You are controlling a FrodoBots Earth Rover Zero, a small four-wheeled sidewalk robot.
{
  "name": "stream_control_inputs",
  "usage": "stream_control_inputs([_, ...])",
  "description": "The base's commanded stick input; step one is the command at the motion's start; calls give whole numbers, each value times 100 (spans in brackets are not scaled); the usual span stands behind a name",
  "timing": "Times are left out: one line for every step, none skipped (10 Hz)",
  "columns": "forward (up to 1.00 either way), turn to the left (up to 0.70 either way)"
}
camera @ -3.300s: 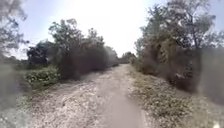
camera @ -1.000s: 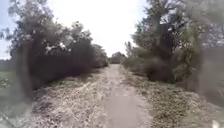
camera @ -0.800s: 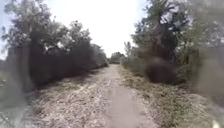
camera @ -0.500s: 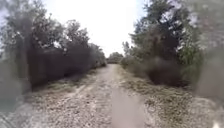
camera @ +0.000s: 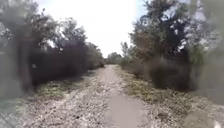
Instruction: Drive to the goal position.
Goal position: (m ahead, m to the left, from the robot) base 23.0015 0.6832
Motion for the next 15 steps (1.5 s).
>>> stream_control_inputs([70, 0])
stream_control_inputs([70, 0])
stream_control_inputs([70, 0])
stream_control_inputs([70, 0])
stream_control_inputs([70, 0])
stream_control_inputs([70, 0])
stream_control_inputs([70, 0])
stream_control_inputs([70, 0])
stream_control_inputs([70, 0])
stream_control_inputs([70, 0])
stream_control_inputs([70, 0])
stream_control_inputs([70, 0])
stream_control_inputs([70, 0])
stream_control_inputs([70, 29])
stream_control_inputs([70, 35])
